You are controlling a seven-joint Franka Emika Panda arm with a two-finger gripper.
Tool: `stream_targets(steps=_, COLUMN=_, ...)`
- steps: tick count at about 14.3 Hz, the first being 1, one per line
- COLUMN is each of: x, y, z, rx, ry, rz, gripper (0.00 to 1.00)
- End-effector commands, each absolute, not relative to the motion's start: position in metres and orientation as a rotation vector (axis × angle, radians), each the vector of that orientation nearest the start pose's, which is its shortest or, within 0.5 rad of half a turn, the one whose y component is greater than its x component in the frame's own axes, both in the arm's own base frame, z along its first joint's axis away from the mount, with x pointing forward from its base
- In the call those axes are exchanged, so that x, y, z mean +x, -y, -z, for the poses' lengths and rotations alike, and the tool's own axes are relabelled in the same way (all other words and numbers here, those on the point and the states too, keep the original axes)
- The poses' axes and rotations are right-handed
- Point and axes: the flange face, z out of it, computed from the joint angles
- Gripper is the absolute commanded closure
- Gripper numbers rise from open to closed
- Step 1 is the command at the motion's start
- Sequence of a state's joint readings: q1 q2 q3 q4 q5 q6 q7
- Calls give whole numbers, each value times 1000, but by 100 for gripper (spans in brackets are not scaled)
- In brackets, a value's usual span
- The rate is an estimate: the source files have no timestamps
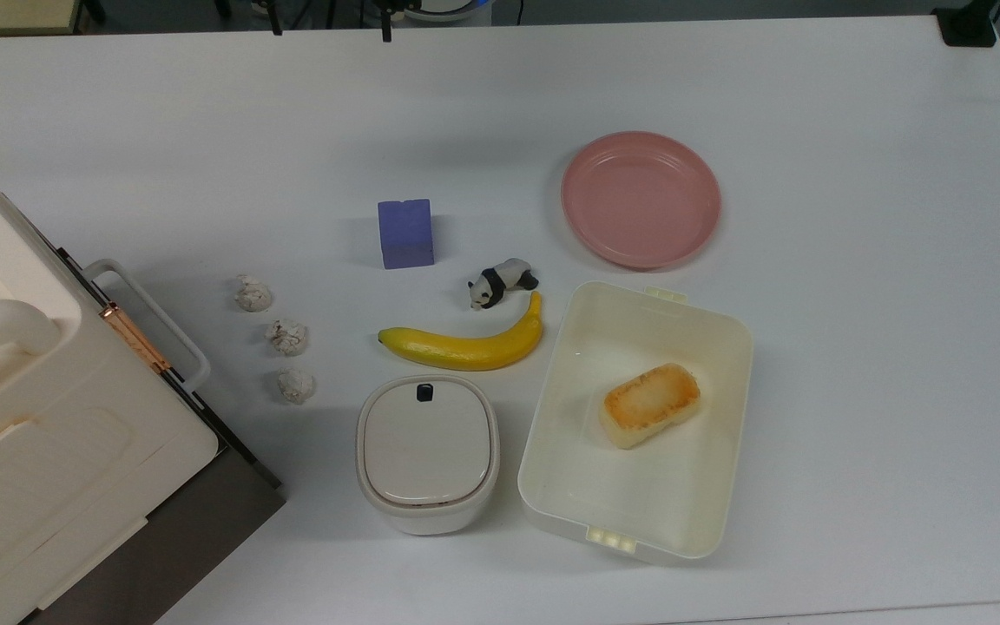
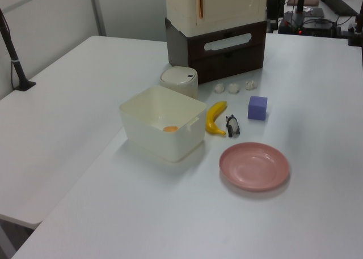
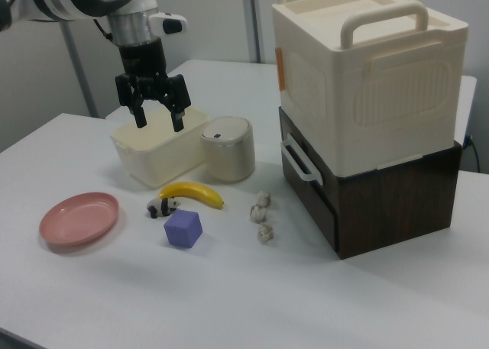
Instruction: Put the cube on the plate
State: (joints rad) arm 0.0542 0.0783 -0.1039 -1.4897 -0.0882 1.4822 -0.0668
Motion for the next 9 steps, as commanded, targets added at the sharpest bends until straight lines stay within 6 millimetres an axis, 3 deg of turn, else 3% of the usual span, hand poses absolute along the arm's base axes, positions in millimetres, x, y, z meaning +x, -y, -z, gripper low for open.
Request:
stream_targets(steps=1, x=561, y=39, z=-619, rx=-3221, ry=22, rz=-149, gripper=0)
stream_targets(steps=9, x=559, y=39, z=-620, rx=-3153, ry=20, rz=-144, gripper=0)
